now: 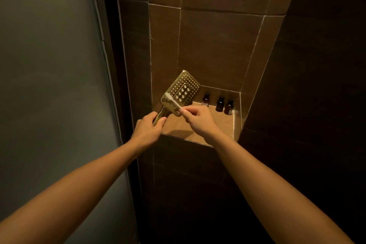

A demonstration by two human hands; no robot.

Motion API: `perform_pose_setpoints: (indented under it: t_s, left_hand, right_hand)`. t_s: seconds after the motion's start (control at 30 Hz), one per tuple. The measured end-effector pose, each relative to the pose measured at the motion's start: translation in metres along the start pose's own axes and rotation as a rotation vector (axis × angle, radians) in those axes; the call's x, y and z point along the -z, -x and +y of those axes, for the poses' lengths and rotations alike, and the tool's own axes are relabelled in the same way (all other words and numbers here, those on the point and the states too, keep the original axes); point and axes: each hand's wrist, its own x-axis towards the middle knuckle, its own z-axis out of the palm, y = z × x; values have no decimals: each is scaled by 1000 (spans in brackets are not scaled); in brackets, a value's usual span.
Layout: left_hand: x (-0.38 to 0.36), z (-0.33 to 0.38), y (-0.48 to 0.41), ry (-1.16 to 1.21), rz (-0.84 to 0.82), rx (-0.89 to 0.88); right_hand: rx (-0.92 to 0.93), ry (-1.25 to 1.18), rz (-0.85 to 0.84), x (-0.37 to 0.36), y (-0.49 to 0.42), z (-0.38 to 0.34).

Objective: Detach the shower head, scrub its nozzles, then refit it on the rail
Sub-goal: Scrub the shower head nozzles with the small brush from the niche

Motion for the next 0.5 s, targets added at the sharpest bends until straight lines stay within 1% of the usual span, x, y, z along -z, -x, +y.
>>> perform_pose_setpoints:
  t_s: [0.1, 0.23, 0.27, 0.43, 0.5]
  left_hand:
    - [-5, 1, 1, 39, 14, 7]
    - [0, -10, 3, 47, 26, 57]
    - [1, -13, 4, 50, 18, 63]
    - [-4, -7, -1, -6, 9, 44]
    - [-8, -4, -3, -23, -1, 38]
  right_hand:
    - [-23, 18, 0, -1, 4, 16]
    - [-168, 12, 61, 14, 20, 58]
    - [-171, 16, 73, 16, 20, 60]
    - [6, -75, 66, 4, -1, 17]
    - [18, -62, 61, -1, -6, 14]
